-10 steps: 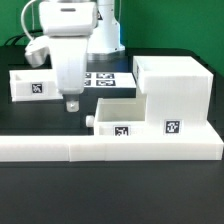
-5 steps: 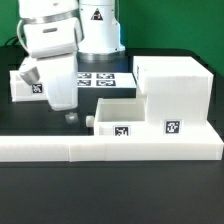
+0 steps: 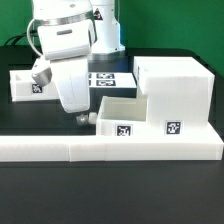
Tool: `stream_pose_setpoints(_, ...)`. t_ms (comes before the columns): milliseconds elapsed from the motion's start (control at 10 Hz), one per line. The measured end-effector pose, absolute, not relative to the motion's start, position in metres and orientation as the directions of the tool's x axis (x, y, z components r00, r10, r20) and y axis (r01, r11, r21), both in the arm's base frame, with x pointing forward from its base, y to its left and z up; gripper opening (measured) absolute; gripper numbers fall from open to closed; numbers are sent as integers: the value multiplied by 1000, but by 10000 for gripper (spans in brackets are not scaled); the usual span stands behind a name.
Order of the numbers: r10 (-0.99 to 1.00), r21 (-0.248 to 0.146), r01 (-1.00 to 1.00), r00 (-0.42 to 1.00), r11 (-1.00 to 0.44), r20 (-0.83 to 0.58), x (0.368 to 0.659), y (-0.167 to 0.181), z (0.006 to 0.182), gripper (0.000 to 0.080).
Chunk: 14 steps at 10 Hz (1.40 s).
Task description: Assemble drawer
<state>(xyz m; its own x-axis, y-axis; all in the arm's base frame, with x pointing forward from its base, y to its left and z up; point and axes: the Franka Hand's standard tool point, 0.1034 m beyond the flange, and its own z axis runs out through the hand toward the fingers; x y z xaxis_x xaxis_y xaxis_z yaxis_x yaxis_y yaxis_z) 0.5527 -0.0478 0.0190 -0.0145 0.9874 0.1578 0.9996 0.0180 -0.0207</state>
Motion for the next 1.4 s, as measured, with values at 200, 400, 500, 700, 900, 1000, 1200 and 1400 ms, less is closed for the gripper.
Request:
stream_pose_setpoints(200, 987, -22, 1000, -14, 18, 158, 552, -48, 19, 649)
stream_pose_setpoints(400, 989, 4, 999, -44, 44, 144, 555, -47, 14, 649)
stream_pose_setpoints(500, 991, -3, 1000, -10, 10, 137, 556, -45, 13, 649)
stream_pose_setpoints(700, 991, -14, 999, 43, -42, 124, 559, -40, 13, 649)
stream_pose_setpoints(900, 984, -31, 992, 128, -125, 120, 559, -38, 14, 649)
stream_pose_setpoints(1000, 985, -32, 992, 123, -120, 120, 559, -39, 13, 649)
stream_pose_setpoints(1200, 985, -33, 992, 123, -120, 120, 558, -39, 13, 649)
stream_pose_setpoints(1400, 986, -31, 993, 116, -113, 120, 558, -38, 12, 649)
